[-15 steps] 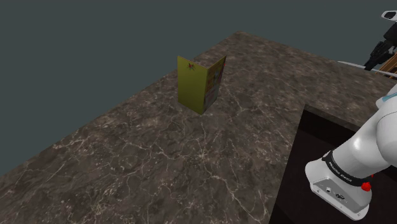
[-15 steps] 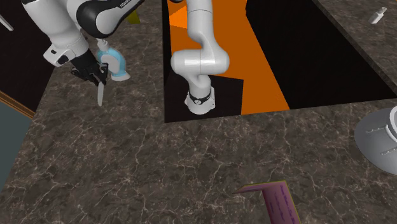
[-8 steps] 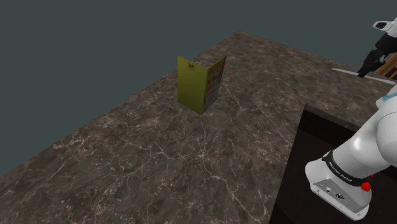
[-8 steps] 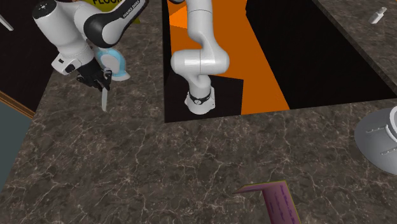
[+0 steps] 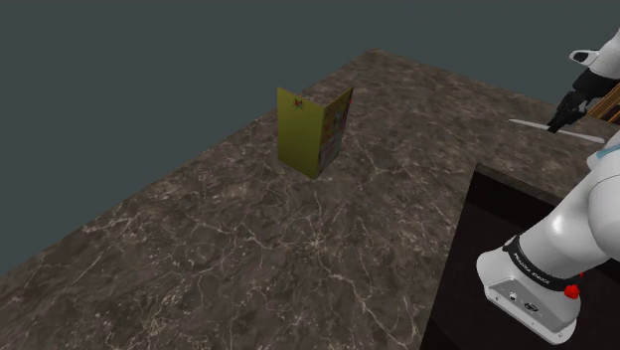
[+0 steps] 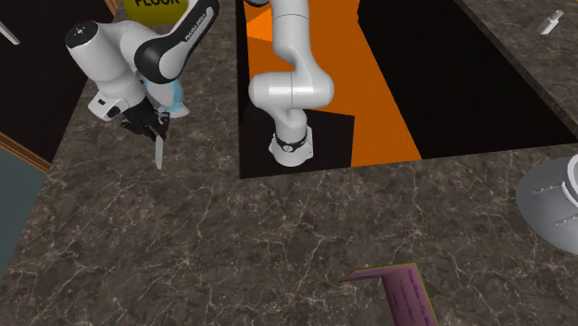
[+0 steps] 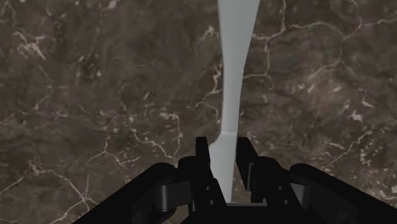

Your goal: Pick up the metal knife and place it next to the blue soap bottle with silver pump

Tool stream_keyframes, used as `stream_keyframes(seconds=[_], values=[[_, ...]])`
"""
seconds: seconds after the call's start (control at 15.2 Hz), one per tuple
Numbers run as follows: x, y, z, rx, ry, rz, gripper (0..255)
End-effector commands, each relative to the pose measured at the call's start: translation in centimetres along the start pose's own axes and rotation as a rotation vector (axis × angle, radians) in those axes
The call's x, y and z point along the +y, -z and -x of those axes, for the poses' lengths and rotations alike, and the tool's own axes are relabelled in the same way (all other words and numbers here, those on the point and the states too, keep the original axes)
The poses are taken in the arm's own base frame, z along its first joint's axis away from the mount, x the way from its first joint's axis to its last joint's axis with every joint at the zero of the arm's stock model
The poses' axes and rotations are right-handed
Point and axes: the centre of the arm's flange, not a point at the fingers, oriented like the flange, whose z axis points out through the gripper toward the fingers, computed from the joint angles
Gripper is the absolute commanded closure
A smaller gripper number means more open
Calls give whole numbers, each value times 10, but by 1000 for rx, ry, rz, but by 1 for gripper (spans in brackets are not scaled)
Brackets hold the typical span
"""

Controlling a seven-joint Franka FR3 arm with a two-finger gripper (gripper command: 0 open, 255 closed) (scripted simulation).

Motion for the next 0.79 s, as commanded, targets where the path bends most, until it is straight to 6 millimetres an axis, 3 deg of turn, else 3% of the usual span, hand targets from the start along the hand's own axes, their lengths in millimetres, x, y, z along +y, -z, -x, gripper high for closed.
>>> stream_keyframes(seconds=[0.0,0.33,0.73], values=[[0,-11,0,0,0,0,255],[1,-38,0,0,0,0,255],[1,-40,0,0,0,0,255]])
